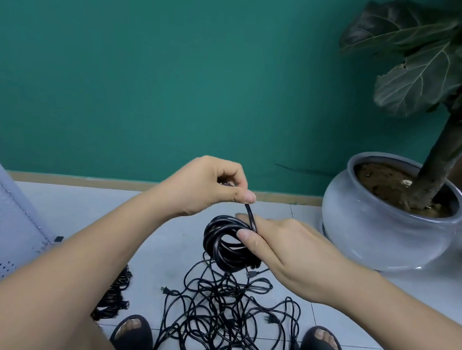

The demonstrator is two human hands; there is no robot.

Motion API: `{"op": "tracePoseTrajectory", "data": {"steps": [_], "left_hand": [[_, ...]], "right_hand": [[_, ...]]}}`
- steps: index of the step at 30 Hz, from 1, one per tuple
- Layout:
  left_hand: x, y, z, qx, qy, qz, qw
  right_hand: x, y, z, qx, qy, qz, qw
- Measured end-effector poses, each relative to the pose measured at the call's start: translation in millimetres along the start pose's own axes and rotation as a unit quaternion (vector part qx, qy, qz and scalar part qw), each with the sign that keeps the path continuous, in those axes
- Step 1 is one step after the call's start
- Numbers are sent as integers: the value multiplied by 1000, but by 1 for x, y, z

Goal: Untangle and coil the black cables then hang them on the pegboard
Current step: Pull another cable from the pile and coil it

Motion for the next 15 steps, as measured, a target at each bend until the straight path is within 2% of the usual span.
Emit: {"op": "tracePoseTrajectory", "data": {"steps": [3,5,7,11,15], "left_hand": [[-12,-3,-2,56,-14,-23,998],[-12,-2,-5,86,35,-43,995],[-14,2,0,56,103,-74,990],[-17,12,23,-47,123,-94,987],[-16,17,35,-45,129,-86,987]], "right_hand": [[6,-4,-4,22,42,18,999],[14,-6,-9,39,64,34,997],[22,-6,-16,58,58,50,995],[33,-4,-24,77,28,59,995],[35,-2,-24,81,7,62,995]]}}
Point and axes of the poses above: each hand's wrist, its own y-axis away from the middle knuckle, its own z-axis out of the palm, x = y × z, the point moved 6 cm from there along -y, towards the middle knuckle, and after that the axes turned 4 degrees about x, right-handed, at the moved point
